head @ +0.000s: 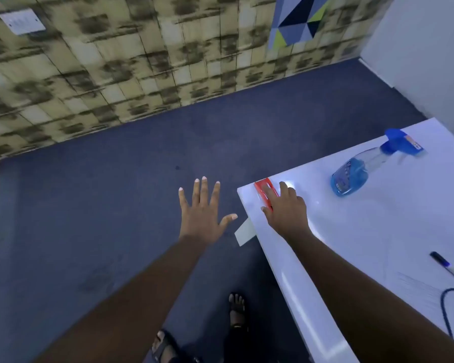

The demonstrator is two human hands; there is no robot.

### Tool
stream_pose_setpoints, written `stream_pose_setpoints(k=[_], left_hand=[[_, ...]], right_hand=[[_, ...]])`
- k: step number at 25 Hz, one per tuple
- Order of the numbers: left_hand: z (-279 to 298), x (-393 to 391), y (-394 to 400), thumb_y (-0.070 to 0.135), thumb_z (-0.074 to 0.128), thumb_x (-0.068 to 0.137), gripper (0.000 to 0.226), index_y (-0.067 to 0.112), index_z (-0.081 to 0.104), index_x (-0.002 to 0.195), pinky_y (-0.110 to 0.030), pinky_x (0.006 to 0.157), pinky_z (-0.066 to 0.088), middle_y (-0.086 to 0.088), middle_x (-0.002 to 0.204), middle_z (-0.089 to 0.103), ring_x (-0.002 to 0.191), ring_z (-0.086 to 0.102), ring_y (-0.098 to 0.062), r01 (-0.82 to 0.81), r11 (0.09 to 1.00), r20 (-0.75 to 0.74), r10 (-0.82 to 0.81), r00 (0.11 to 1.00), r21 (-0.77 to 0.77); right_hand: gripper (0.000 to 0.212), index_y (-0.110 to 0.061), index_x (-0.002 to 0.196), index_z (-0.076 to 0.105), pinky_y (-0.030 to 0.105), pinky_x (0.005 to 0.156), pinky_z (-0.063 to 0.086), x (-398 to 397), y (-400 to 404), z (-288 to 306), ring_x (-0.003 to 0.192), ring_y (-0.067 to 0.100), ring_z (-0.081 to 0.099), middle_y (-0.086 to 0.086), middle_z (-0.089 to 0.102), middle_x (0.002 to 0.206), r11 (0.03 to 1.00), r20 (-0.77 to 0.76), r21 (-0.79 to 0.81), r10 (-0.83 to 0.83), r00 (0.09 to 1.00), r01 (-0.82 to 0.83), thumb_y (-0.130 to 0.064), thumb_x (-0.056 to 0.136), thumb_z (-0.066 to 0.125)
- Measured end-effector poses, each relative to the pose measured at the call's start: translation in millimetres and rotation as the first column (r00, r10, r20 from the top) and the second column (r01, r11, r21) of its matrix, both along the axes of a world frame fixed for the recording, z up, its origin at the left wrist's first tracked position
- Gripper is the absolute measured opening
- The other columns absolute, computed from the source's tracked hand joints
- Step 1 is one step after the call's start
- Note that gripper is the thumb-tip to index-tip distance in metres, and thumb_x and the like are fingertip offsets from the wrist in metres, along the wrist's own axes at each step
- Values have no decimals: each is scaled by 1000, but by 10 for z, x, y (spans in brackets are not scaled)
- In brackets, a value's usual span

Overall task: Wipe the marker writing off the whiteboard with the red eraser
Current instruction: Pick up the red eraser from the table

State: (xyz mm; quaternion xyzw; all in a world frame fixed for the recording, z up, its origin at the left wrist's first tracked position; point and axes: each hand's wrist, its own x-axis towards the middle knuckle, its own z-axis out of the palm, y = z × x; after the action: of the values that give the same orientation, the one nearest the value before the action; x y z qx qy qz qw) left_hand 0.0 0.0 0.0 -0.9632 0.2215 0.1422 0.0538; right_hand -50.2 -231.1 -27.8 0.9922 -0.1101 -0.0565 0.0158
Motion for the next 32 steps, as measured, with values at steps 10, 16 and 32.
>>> stream_pose_setpoints(k=[10, 16, 32], left_hand=[[-45, 35, 132, 77, -19, 82, 107, 18, -7, 170, -69, 127, -3, -16, 177, -7, 164, -11, -34, -59, 998, -25, 59, 998, -12], [138, 175, 340, 82, -37, 73, 118, 19, -9, 169, -68, 127, -6, -16, 177, -8, 164, -14, -33, -76, 996, 22, 77, 997, -37], [1553, 958, 1935, 83, -19, 85, 109, 20, 3, 171, -66, 128, -4, -14, 178, 3, 165, -5, -31, -286, 944, 350, 326, 878, -162]], right_hand=[[64, -29, 161, 27, 34, 92, 55, 152, -1, -333, 120, 26, 59, 13, 46, 149, 997, -125, 55, -40, 991, 47, -34, 104, 56], [65, -30, 157, 29, 35, 85, 57, 290, 124, -278, 110, 27, 62, 12, 57, 125, 979, -171, 125, -136, 976, 159, -24, 100, 60], [58, -30, 146, 44, 38, 73, 47, 1807, 1999, 1795, 109, 30, 56, 6, 54, 118, 897, 285, 208, 325, 902, -389, -30, 91, 64]])
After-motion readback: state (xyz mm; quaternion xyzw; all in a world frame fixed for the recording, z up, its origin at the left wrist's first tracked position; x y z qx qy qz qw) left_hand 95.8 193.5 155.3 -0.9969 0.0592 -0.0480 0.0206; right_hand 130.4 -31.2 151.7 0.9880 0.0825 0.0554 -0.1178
